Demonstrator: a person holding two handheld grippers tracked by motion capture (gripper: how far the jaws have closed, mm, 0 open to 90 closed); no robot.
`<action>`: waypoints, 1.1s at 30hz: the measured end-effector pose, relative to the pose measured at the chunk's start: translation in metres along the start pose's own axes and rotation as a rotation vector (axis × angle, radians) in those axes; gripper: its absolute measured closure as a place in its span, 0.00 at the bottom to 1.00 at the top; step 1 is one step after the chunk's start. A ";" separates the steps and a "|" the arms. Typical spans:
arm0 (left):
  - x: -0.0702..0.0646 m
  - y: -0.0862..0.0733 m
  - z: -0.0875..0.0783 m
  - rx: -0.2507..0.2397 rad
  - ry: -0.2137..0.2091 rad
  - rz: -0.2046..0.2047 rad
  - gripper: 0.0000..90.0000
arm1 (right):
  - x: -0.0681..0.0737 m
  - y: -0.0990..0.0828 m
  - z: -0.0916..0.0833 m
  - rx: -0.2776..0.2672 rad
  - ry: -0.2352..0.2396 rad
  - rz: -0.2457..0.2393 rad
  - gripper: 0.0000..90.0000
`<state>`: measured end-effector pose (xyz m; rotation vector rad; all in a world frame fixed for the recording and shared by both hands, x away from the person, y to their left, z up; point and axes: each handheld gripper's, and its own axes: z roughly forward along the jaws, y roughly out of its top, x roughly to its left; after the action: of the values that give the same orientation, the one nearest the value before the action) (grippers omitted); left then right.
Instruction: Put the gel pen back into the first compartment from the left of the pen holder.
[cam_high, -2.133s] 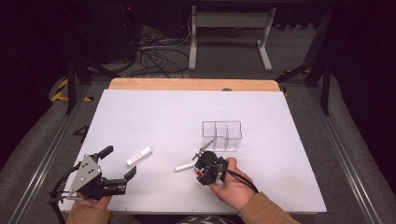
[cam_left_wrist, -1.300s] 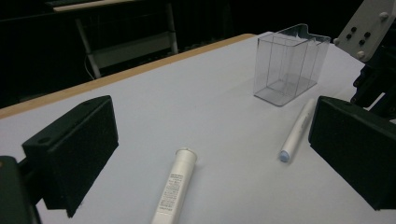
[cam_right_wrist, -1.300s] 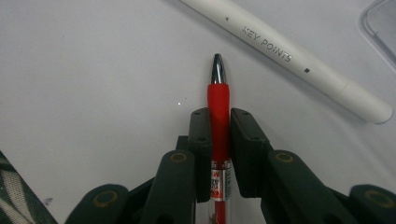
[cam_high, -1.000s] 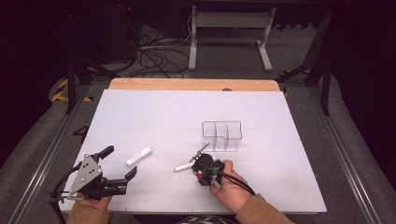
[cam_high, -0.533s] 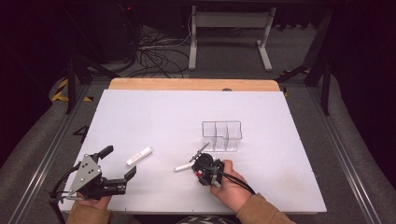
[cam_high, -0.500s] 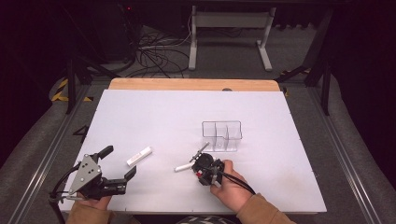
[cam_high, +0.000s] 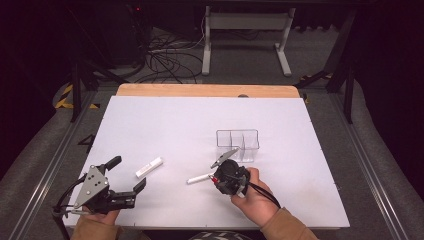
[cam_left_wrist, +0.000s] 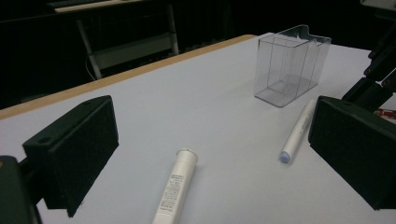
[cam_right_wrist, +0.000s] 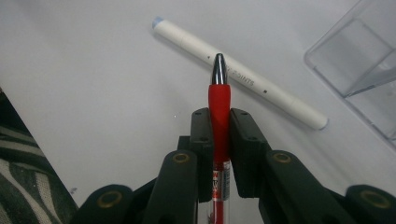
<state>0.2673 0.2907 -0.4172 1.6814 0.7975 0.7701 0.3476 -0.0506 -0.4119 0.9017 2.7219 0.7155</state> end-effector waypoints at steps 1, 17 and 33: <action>0.000 0.000 0.000 0.000 0.000 -0.001 0.03 | -0.001 -0.001 -0.005 -0.037 -0.001 0.005 0.90; 0.000 0.000 0.000 0.001 0.000 0.002 0.03 | -0.010 -0.010 -0.041 -0.335 0.024 -0.004 0.90; 0.000 0.000 0.001 0.002 -0.003 0.000 0.03 | -0.015 -0.015 -0.054 -0.513 0.025 -0.024 0.90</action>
<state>0.2679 0.2904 -0.4176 1.6841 0.7961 0.7664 0.3344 -0.0908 -0.3728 0.7334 2.3746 1.3398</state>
